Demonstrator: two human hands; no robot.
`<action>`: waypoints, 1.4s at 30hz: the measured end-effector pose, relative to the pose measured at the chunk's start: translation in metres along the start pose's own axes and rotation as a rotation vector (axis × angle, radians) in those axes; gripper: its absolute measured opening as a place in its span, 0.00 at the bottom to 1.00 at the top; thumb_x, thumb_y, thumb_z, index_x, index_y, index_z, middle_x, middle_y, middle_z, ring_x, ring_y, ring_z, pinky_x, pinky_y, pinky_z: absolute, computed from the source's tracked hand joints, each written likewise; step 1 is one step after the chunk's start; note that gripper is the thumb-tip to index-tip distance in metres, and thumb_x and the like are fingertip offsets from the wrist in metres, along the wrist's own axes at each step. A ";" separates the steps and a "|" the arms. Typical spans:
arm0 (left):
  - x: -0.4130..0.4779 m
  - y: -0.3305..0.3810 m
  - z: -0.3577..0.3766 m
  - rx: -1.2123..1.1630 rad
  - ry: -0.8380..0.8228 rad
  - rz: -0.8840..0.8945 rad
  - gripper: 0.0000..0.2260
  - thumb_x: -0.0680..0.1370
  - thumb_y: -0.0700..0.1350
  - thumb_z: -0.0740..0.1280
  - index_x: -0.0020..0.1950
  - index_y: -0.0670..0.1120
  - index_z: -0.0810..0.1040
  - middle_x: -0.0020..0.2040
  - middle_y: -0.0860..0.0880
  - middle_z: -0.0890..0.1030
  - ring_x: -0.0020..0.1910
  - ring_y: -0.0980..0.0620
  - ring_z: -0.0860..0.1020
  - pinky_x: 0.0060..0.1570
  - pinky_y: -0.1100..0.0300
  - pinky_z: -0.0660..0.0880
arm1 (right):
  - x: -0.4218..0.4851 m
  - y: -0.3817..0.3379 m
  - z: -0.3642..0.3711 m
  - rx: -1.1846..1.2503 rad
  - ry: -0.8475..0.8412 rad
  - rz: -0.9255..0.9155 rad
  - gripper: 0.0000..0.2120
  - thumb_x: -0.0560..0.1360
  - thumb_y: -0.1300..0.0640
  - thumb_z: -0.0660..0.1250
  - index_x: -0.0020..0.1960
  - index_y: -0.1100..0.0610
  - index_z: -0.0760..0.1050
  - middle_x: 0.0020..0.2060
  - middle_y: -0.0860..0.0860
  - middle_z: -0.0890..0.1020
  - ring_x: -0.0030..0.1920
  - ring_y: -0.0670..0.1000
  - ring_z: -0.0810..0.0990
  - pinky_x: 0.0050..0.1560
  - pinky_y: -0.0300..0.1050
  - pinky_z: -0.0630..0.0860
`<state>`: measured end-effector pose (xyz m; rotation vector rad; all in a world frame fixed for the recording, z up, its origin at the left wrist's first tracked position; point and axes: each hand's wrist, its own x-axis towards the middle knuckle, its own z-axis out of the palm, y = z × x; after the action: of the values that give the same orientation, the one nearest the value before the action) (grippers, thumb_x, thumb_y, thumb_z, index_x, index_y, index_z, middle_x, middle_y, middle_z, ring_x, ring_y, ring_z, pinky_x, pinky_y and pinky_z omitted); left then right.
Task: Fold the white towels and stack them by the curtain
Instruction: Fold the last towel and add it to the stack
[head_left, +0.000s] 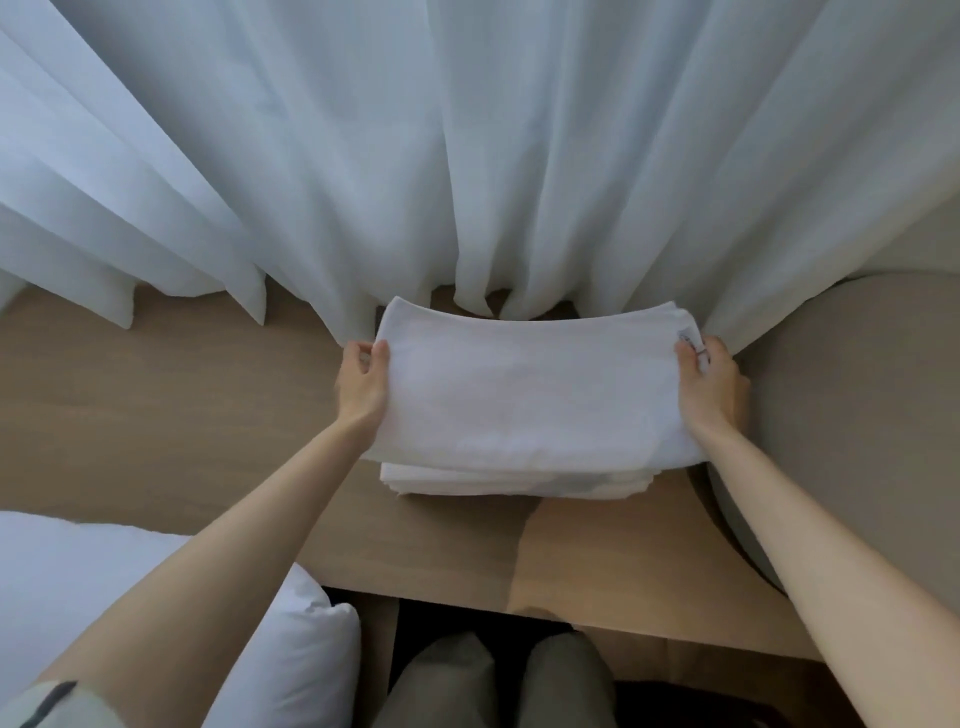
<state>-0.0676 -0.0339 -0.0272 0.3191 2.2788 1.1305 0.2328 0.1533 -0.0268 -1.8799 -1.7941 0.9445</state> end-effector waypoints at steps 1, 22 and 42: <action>0.006 -0.007 0.004 0.009 -0.010 0.016 0.11 0.81 0.54 0.58 0.51 0.46 0.69 0.44 0.53 0.71 0.42 0.53 0.70 0.37 0.62 0.66 | 0.002 0.005 0.005 -0.001 0.010 0.004 0.14 0.79 0.44 0.56 0.46 0.54 0.70 0.43 0.56 0.78 0.46 0.61 0.77 0.45 0.52 0.73; 0.058 -0.124 0.049 0.113 0.020 0.261 0.10 0.81 0.52 0.59 0.47 0.46 0.68 0.38 0.53 0.71 0.38 0.52 0.70 0.37 0.57 0.65 | 0.020 0.092 0.094 -0.039 0.128 -0.124 0.17 0.81 0.46 0.54 0.54 0.59 0.72 0.50 0.56 0.78 0.51 0.60 0.76 0.50 0.55 0.73; 0.063 -0.133 0.046 0.239 0.115 0.381 0.20 0.81 0.48 0.59 0.29 0.44 0.64 0.29 0.46 0.68 0.36 0.43 0.67 0.29 0.53 0.58 | 0.014 0.117 0.097 -0.353 0.178 -0.285 0.17 0.80 0.47 0.59 0.61 0.58 0.71 0.54 0.60 0.78 0.53 0.63 0.76 0.47 0.51 0.72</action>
<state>-0.0870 -0.0581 -0.1786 0.8300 2.5291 1.0754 0.2510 0.1363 -0.1772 -1.7645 -2.1471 0.3664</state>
